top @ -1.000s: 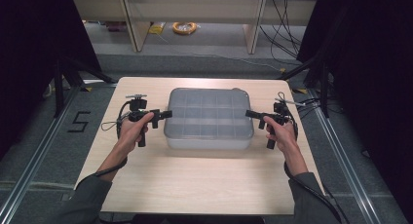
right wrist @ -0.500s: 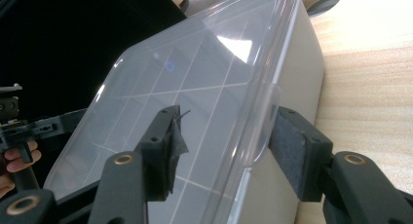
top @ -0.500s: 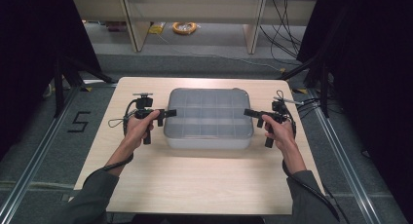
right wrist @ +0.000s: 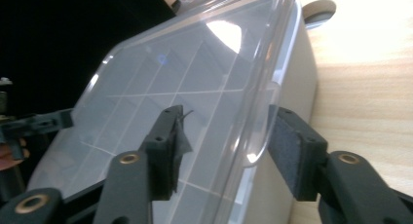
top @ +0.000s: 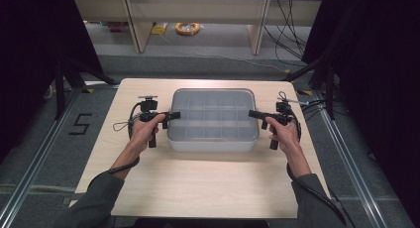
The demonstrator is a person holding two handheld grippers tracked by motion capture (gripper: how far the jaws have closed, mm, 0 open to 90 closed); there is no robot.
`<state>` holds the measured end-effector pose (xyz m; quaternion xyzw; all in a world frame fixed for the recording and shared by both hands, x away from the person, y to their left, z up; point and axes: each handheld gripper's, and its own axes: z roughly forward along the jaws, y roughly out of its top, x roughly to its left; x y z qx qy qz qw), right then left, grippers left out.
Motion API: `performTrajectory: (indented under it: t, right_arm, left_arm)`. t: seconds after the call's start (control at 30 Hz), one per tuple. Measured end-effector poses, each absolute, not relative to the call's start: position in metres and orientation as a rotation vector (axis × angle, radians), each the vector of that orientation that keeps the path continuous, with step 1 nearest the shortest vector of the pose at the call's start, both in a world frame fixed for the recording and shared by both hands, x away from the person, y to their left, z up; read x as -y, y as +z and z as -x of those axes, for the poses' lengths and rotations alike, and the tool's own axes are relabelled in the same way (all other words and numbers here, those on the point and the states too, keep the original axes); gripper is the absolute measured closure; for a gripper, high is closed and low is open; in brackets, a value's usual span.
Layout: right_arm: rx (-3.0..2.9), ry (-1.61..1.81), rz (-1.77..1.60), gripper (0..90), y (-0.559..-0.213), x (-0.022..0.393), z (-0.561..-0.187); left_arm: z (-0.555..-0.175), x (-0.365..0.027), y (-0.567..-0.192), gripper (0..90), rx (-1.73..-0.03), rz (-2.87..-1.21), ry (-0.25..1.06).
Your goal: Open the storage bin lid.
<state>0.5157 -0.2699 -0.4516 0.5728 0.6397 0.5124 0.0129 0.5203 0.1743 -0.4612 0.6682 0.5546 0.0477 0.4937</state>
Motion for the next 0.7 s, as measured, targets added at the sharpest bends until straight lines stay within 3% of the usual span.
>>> performTrajectory:
  t: [0.07,0.33,0.7]
  right_arm:
    - [-1.969,1.659,-1.773,59.2,-0.450,0.271,-0.515]
    - [-1.976,1.626,-1.739,57.8,-0.434,0.263,-0.513]
    - [-1.974,1.702,-1.635,65.0,-0.418,0.270,-0.504]
  left_arm:
    - [-0.518,-0.175,-0.458,44.1,-1.328,-1.611,0.132]
    - [-0.511,-0.178,-0.445,49.5,-1.316,-1.541,0.164]
    - [-0.497,-0.177,-0.423,56.0,-1.318,-1.458,0.250]
